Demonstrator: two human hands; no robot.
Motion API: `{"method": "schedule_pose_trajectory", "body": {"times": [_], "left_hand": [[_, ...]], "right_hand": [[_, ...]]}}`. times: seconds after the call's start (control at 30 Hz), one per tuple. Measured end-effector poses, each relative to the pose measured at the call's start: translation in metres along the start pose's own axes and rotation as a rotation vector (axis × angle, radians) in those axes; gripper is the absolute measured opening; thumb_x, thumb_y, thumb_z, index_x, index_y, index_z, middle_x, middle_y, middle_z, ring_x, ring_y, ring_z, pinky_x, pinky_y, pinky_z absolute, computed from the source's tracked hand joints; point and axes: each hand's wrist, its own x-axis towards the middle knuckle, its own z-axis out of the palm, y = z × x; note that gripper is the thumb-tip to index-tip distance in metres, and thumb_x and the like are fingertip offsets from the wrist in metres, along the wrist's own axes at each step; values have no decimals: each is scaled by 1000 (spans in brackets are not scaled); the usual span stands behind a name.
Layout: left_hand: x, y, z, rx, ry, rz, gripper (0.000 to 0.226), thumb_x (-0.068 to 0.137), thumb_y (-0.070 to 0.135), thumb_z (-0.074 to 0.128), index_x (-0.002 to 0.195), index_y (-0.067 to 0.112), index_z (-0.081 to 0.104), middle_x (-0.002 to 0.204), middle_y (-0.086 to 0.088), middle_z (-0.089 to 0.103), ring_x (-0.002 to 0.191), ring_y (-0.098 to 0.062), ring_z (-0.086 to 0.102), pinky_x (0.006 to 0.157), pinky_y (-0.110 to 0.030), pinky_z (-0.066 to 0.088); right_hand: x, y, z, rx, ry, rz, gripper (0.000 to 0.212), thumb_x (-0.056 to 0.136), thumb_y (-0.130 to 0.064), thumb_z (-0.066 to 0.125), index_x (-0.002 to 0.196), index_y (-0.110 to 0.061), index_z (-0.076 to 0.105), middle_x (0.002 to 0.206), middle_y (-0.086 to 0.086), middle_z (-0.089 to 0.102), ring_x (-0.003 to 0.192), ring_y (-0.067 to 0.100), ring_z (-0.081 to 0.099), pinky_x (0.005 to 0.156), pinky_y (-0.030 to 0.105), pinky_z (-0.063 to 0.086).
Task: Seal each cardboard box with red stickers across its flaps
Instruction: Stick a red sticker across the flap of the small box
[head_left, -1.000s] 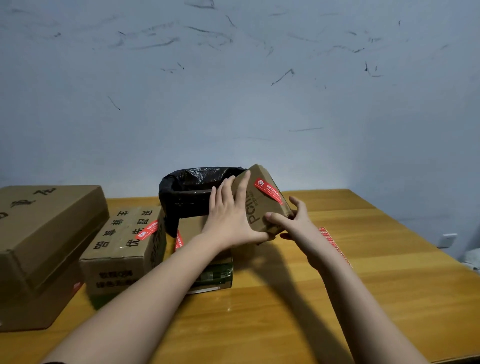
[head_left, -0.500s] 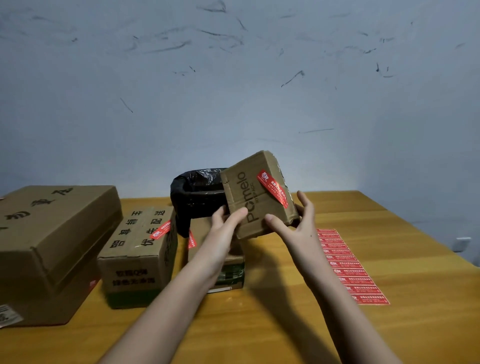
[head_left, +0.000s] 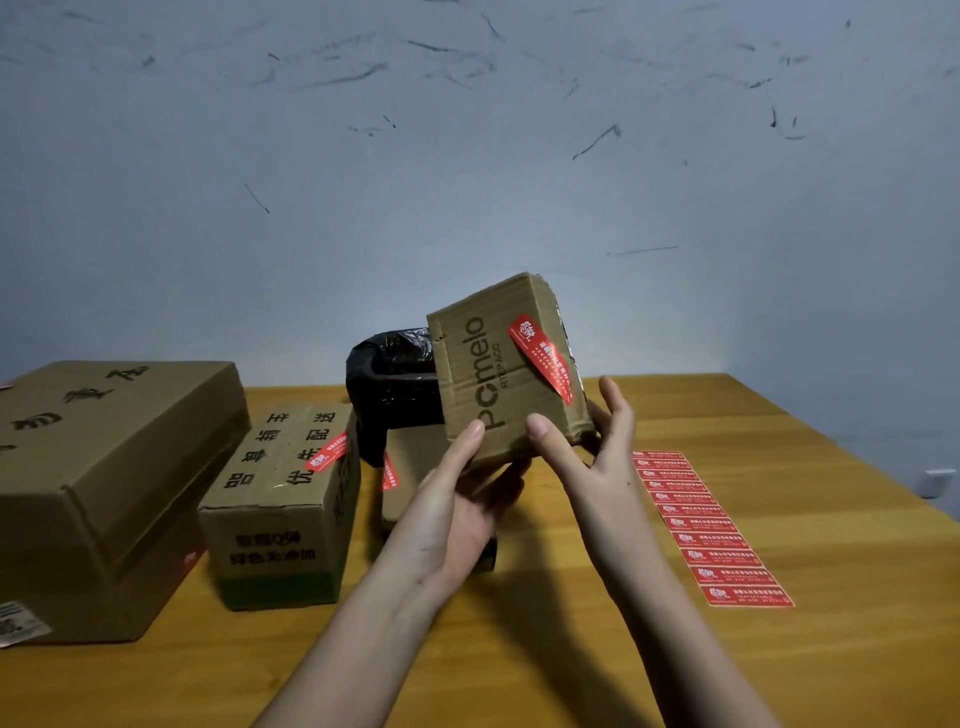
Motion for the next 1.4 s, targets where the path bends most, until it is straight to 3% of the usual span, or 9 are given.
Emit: {"method": "schedule_pose_trajectory", "body": {"times": [0.1, 0.23, 0.37, 0.57, 0.8, 0.93, 1.07, 1.3, 1.4], "left_hand": [[-1, 1, -3, -46, 12, 0, 46, 79, 26, 64, 122, 12, 58, 118, -16, 67, 113, -30, 63, 104, -40, 43], [-4, 6, -6, -119, -32, -25, 50, 79, 26, 63, 126, 13, 53, 118, -19, 66, 106, -31, 66, 103, -40, 44], [-6, 7, -6, -112, -66, -38, 53, 81, 31, 60, 130, 13, 52, 119, -18, 66, 105, -29, 67, 105, -42, 42], [-10, 6, -5, -124, -79, -62, 53, 83, 36, 57, 129, 9, 55, 120, -17, 66, 109, -27, 65, 96, -39, 47], [-10, 5, -3, -132, -60, -36, 51, 83, 32, 58, 129, 10, 54, 121, -18, 65, 109, -26, 65, 97, -39, 47], [-10, 5, -4, -137, -38, -7, 46, 83, 28, 59, 127, 13, 55, 121, -17, 65, 116, -28, 61, 106, -41, 42], [-12, 6, -4, -116, -14, 13, 42, 81, 26, 60, 121, 16, 57, 116, -16, 68, 114, -28, 62, 105, -40, 42], [-15, 0, -9, -172, -30, 36, 40, 81, 18, 69, 120, 15, 57, 118, -17, 67, 115, -31, 61, 104, -41, 42], [-15, -2, -15, -153, -52, 54, 52, 68, 11, 72, 118, 13, 58, 119, -15, 67, 113, -29, 62, 102, -43, 45]], "right_hand": [[-4, 3, -3, -124, 69, -128, 83, 72, -66, 62, 143, -36, 30, 142, -13, 40, 132, 0, 37, 110, 30, 35], [-7, -2, -7, -268, 156, -378, 45, 85, -51, 56, 125, -30, 57, 124, -13, 51, 123, 7, 47, 100, 28, 42], [-11, -9, -4, -282, 153, -439, 31, 86, -45, 58, 114, -32, 62, 117, -16, 51, 117, 11, 50, 94, 26, 45], [-16, -9, -2, -261, 169, -492, 26, 87, -35, 62, 111, -25, 67, 114, -14, 53, 114, 16, 53, 90, 40, 48], [-19, -14, -3, -172, 128, -399, 18, 85, -24, 69, 103, -28, 70, 108, -10, 56, 111, 13, 54, 85, 14, 44], [-16, -16, -7, -84, 77, -277, 16, 84, -16, 72, 95, -28, 72, 106, -6, 58, 105, 8, 58, 84, 20, 47], [-13, -18, -12, -6, 52, -202, 12, 83, -13, 72, 90, -23, 72, 104, 1, 63, 95, 4, 63, 80, 22, 50], [-17, -17, -11, -139, 87, -279, 20, 80, -33, 71, 99, -30, 68, 106, -10, 59, 101, 4, 59, 79, 18, 47], [-19, -15, -12, -193, 94, -322, 29, 80, -33, 68, 109, -29, 65, 111, -12, 58, 108, 6, 57, 82, 21, 47]]}}
